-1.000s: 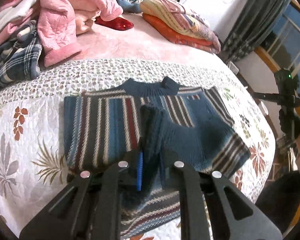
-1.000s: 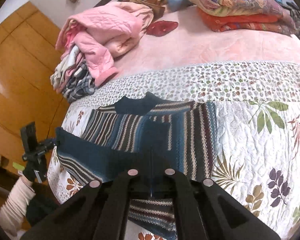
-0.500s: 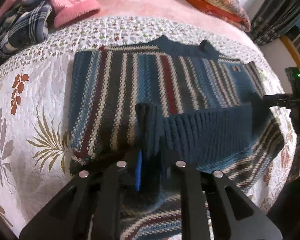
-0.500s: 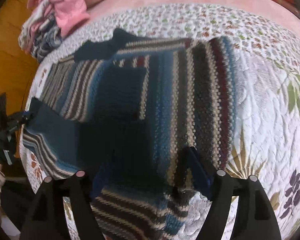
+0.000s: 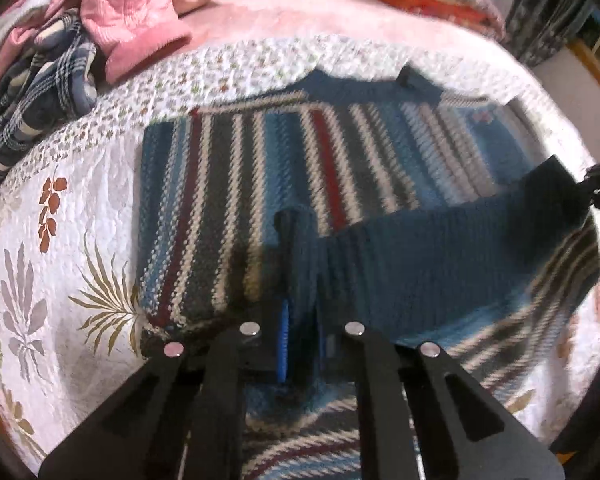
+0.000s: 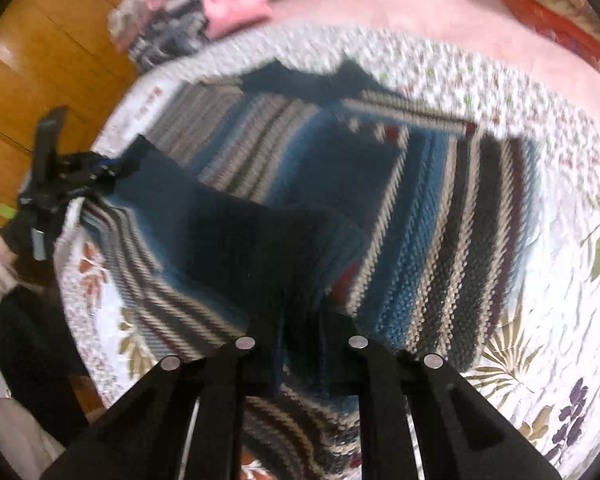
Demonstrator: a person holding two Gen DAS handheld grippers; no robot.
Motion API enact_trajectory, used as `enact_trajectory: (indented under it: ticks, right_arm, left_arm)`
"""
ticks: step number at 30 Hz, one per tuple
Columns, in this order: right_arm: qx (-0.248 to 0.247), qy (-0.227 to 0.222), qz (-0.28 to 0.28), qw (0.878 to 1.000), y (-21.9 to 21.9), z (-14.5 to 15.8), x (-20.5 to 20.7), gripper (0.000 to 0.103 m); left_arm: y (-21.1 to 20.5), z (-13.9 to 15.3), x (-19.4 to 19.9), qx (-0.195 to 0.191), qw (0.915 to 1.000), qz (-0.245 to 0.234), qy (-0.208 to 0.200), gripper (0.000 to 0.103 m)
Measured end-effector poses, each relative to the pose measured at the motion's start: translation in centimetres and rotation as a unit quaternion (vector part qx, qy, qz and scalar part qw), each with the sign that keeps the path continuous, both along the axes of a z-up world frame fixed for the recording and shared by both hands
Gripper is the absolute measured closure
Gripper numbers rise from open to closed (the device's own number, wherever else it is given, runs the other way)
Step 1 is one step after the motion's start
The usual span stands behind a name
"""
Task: Fold small clothes
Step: 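Lay the hem onto the collar and open both grippers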
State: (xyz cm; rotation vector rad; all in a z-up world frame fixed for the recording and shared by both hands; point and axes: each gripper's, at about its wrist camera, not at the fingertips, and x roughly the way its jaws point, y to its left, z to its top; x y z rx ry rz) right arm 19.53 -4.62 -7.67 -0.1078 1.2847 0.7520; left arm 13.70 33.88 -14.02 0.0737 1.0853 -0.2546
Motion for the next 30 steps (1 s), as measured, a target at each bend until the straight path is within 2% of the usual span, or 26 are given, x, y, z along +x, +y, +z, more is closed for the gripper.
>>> enact_trajectory:
  ticks: [2,8,11,14,19,23,26,30]
  right_arm:
    - [0.020,-0.012,-0.001,1.000,-0.7,1.6,-0.5,0.090]
    - [0.083,-0.056,-0.045,0.994,-2.8,6.3,0.7,0.091]
    - [0.095,-0.072,-0.082,0.989,-3.4,7.5,2.7,0.091]
    - [0.096,-0.075,-0.109,0.987,-3.1,7.8,5.3,0.091]
    - [0.063,-0.069,-0.152,0.984,-1.4,5.9,11.0,0.091]
    - [0.027,-0.039,-0.174,0.984,-0.4,1.9,14.6,0.091]
    - [-0.001,-0.026,-0.178,0.984,-0.1,-0.6,15.7,0.091]
    - [-0.012,-0.008,-0.192,0.981,-0.4,-3.3,16.8,0.090]
  left_arm:
    - [0.6,2.1,-0.5,-0.032,0.9993,0.007,-0.020,0.095]
    - [1.5,7.3,-0.9,-0.066,0.9925,0.032,-0.098,0.095]
    - [1.9,8.7,0.6,-0.070,0.9883,0.056,-0.124,0.095]
    - [2.4,9.0,3.2,-0.063,0.9870,0.078,-0.126,0.095]
    - [2.4,7.6,7.8,-0.036,0.9870,0.095,-0.125,0.095]
    - [1.8,4.2,11.7,-0.019,0.9901,0.103,-0.093,0.095]
    - [1.1,1.6,13.1,0.003,0.9927,0.096,-0.073,0.095]
    - [1.4,-1.3,14.0,0.015,0.9933,0.103,-0.049,0.093]
